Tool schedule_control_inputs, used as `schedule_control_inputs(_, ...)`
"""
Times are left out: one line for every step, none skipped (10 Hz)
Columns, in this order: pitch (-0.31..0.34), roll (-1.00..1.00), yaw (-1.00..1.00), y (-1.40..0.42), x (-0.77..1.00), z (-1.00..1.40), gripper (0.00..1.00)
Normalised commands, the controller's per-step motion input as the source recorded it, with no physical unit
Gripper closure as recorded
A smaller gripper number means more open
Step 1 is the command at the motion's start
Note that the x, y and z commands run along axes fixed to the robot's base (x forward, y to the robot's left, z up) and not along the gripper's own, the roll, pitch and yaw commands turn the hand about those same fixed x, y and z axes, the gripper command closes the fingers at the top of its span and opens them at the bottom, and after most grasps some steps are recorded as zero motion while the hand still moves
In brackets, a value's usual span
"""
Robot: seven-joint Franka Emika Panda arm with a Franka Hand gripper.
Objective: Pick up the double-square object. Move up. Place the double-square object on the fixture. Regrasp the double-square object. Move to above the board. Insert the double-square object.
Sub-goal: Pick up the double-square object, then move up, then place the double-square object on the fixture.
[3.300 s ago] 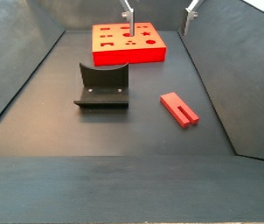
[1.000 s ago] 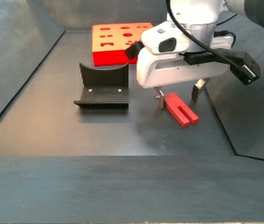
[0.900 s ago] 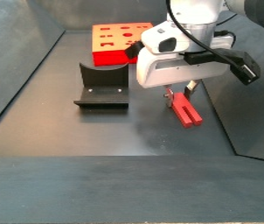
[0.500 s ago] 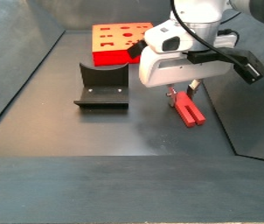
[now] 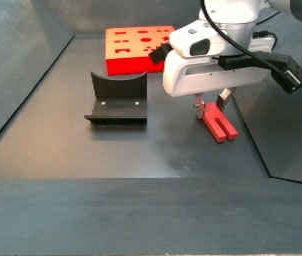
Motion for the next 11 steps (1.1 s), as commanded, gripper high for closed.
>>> schedule_control_inputs(0.000, 0.00, 0.00, 0.00, 0.00, 0.00, 1.00)
schedule_control_inputs(0.000, 0.00, 0.00, 0.00, 0.00, 0.83, 1.00)
schedule_control_inputs(0.016, 0.00, -0.03, -0.05, -0.02, 0.81, 1.00)
schedule_control_inputs(0.039, 0.00, -0.03, -0.04, -0.04, 0.72, 1.00)
schedule_control_inputs(0.049, 0.02, -0.03, -0.01, -0.03, 0.56, 1.00)
schedule_control_inputs(0.053, 0.04, -0.03, 0.00, -0.02, 0.48, 1.00)
schedule_control_inputs(0.055, 0.05, -0.02, 0.01, -0.02, 0.29, 1.00)
schedule_control_inputs(0.000, 0.00, 0.00, 0.00, 0.00, 1.00, 1.00)
schedule_control_inputs(-0.017, 0.01, 0.00, 0.00, 0.01, 1.00, 1.00)
schedule_control_inputs(0.006, 0.02, 0.00, 0.00, -0.01, 1.00, 1.00)
schedule_control_inputs(0.013, 0.03, 0.00, 0.01, -0.02, 1.00, 1.00)
